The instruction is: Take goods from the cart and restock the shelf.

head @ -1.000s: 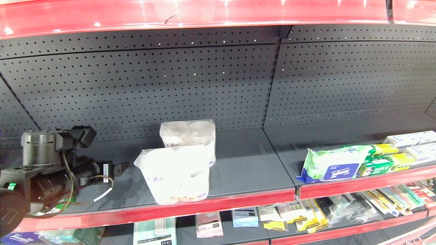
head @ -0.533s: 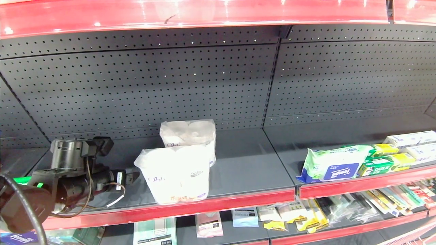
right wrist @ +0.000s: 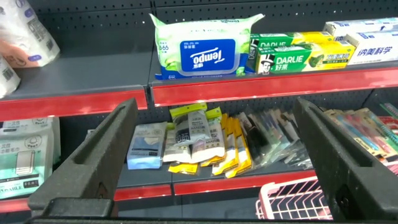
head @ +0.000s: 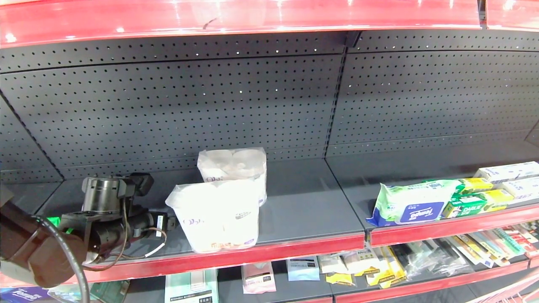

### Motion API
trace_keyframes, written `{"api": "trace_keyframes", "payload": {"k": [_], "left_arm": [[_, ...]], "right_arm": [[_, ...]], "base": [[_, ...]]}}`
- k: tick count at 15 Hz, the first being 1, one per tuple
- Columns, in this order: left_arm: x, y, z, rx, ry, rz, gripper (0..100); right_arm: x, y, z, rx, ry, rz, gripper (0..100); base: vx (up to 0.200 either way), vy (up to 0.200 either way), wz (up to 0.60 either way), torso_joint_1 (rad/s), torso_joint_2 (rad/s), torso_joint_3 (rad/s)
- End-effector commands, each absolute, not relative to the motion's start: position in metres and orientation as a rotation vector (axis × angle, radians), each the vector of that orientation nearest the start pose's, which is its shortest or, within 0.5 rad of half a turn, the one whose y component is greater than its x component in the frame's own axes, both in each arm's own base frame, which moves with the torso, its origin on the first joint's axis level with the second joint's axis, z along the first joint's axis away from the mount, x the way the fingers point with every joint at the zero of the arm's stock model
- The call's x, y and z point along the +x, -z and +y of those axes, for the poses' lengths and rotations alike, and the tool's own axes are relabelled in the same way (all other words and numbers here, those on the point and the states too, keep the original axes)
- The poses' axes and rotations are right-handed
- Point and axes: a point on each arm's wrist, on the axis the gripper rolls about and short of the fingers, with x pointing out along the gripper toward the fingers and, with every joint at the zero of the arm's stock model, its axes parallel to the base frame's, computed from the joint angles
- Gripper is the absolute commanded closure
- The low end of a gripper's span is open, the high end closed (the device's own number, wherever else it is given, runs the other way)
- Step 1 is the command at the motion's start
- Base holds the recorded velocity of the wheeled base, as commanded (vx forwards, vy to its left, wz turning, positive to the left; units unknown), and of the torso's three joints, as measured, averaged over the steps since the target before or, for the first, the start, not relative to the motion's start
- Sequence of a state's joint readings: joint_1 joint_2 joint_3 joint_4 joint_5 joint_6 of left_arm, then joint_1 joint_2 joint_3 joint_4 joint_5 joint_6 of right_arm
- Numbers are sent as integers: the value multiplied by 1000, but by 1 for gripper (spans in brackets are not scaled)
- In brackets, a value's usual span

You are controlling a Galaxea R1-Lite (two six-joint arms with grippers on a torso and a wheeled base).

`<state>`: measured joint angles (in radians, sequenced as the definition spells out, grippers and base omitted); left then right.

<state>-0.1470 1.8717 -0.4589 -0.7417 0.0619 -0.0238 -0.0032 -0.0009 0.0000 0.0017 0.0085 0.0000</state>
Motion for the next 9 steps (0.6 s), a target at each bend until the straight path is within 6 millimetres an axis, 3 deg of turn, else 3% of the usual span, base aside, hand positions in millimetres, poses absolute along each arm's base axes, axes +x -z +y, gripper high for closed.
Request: {"api": "trace_keyframes", "payload": {"k": [1,9], "left_arm": [[270,-58,-43,53,90,680,0],[272,-53,-53,59,137,694,0]], "right_arm": [[-23,-76,0,0,-6,0,0],[-23,-75,0,0,-6,2,0]], "base": [[0,0,0,0,0,0],[0,0,0,0,0,0]]}}
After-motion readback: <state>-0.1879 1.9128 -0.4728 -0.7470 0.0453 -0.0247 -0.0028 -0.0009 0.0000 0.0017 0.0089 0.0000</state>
